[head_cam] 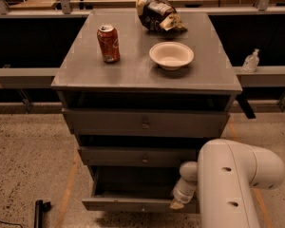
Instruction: Open bottom drawer
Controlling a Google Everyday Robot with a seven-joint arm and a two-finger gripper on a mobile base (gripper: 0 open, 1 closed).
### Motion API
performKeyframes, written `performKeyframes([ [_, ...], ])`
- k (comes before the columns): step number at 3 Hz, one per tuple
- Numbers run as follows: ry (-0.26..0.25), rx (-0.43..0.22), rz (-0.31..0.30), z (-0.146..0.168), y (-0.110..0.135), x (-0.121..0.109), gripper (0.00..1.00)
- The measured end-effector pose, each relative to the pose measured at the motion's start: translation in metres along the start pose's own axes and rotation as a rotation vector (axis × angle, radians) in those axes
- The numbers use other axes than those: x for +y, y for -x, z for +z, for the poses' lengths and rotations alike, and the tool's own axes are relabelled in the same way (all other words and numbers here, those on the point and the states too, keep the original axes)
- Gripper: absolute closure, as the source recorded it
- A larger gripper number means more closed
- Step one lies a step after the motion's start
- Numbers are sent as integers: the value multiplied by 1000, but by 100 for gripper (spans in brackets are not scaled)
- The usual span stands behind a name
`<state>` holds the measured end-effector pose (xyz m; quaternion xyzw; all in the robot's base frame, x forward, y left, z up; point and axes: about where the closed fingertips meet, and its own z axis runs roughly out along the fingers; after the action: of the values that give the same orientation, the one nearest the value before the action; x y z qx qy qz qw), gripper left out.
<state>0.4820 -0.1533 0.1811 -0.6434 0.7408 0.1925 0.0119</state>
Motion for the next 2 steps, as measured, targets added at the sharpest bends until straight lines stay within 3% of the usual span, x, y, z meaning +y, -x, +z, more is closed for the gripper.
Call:
performKeyframes([
  [1, 0, 0, 0, 0, 0, 0, 84],
  [2, 34, -17, 26, 5, 2, 16, 61],
])
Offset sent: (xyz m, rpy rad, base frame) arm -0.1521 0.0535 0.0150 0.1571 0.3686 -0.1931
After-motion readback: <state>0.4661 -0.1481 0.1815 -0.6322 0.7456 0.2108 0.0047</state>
